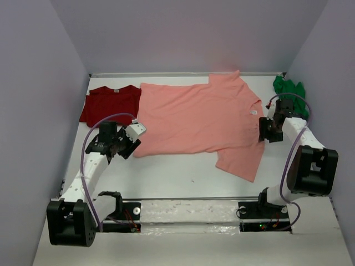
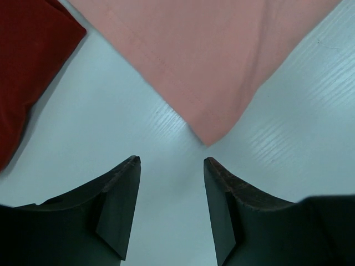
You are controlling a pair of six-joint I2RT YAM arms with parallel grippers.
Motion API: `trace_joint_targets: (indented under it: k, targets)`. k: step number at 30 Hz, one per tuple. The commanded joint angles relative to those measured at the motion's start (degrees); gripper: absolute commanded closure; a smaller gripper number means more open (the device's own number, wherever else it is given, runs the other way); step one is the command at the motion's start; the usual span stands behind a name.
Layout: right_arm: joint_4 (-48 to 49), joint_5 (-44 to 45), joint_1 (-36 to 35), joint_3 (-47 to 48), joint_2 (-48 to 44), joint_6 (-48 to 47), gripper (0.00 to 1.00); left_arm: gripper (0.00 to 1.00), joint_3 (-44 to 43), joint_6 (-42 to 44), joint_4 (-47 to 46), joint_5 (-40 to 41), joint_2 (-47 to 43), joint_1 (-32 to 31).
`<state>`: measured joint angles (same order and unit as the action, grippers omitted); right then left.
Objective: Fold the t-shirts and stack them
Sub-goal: Flatten the tshirt out
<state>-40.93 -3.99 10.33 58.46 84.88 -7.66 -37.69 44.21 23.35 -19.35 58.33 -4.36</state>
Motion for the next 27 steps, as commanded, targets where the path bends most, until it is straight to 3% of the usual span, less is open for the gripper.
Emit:
trace_joint_targets:
  k: [1, 7, 10, 11, 12, 15, 21, 27]
  targets:
    - [0.67, 1.97, 1.88, 2.98, 0.81, 1.86, 0.44, 0.38, 2.09, -1.49, -3.49, -2.09, -0.67, 0.76]
    - [1.64, 0.74, 4.34, 3.94, 4.32, 2.65, 0.46, 0.41, 2.71, -1.75, -4.98, -3.93, 0.82, 3.92]
    - [1.64, -0.49, 5.84, 4.82, 6.61, 2.91, 0.49, 0.41, 1.22, -1.84, -4.38, -7.18, 3.63, 9.18]
    - [1.64, -0.84, 5.84, 4.82, 6.87, 2.74, 0.5, 0.37, 0.52, -1.58, -3.24, -9.1, 4.59, 10.67]
    - [2.08, -0.76, 5.84, 4.3, 6.96, 2.56, 0.51, 0.22, -0.79, 0.07, -1.66, -11.47, 6.26, 13.04]
    - [3.48, -0.58, 6.37, 2.72, 5.56, 2.3, 0.51, 0.18, -2.82, 2.98, 1.4, -14.82, 10.73, 17.09]
    - [4.28, -0.23, 6.37, 1.31, 4.59, 1.6, 0.52, 0.37, -9.67, 13.16, 13.88, -20.54, 21.73, 21.94]
    - [4.8, 2.13, 6.37, 1.05, 5.29, 1.07, 0.55, 0.53, -11.43, 24.94, 24.36, -24.94, 22.18, 21.94]
